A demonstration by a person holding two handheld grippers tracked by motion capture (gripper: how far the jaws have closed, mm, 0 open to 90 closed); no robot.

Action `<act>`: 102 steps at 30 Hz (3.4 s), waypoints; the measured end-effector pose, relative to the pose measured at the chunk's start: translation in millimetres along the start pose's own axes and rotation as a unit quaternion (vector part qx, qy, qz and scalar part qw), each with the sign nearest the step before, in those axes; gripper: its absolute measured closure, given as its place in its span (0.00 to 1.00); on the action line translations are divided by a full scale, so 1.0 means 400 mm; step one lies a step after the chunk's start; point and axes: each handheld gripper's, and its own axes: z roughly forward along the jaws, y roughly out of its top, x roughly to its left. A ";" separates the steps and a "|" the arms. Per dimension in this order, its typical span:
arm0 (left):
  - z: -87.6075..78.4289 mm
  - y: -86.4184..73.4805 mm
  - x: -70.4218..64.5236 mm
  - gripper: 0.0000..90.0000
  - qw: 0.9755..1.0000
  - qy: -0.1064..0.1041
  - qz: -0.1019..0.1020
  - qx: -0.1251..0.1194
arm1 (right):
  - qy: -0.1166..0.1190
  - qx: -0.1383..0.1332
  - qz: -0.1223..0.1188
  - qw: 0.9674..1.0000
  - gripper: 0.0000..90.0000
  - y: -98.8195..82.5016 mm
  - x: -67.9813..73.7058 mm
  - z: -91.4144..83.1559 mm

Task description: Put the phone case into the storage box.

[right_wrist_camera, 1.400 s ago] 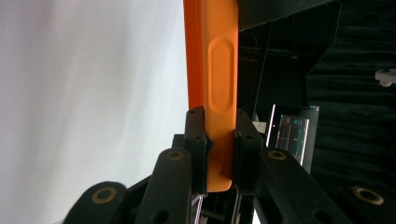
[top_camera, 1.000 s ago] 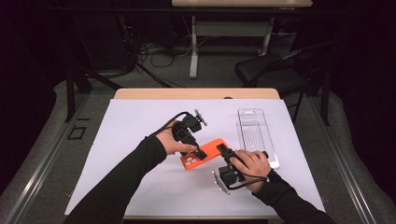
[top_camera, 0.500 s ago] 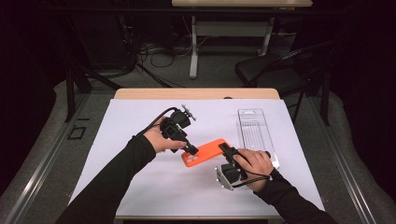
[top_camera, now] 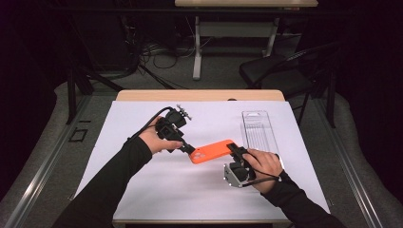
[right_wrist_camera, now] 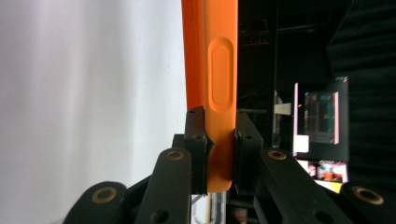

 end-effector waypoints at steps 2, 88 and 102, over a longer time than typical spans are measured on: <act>-0.002 -0.007 0.004 0.22 1.000 0.000 0.000 0.002 | 0.004 -0.001 0.015 1.000 0.89 -0.007 -0.007 0.001; -0.015 -0.054 0.073 0.35 0.992 0.039 -0.062 -0.103 | 0.261 -0.073 0.522 0.809 0.90 -0.113 -0.254 0.118; -0.010 -0.055 0.066 0.46 0.987 0.036 -0.067 -0.140 | 0.236 -0.106 0.550 0.794 0.90 -0.100 -0.218 0.093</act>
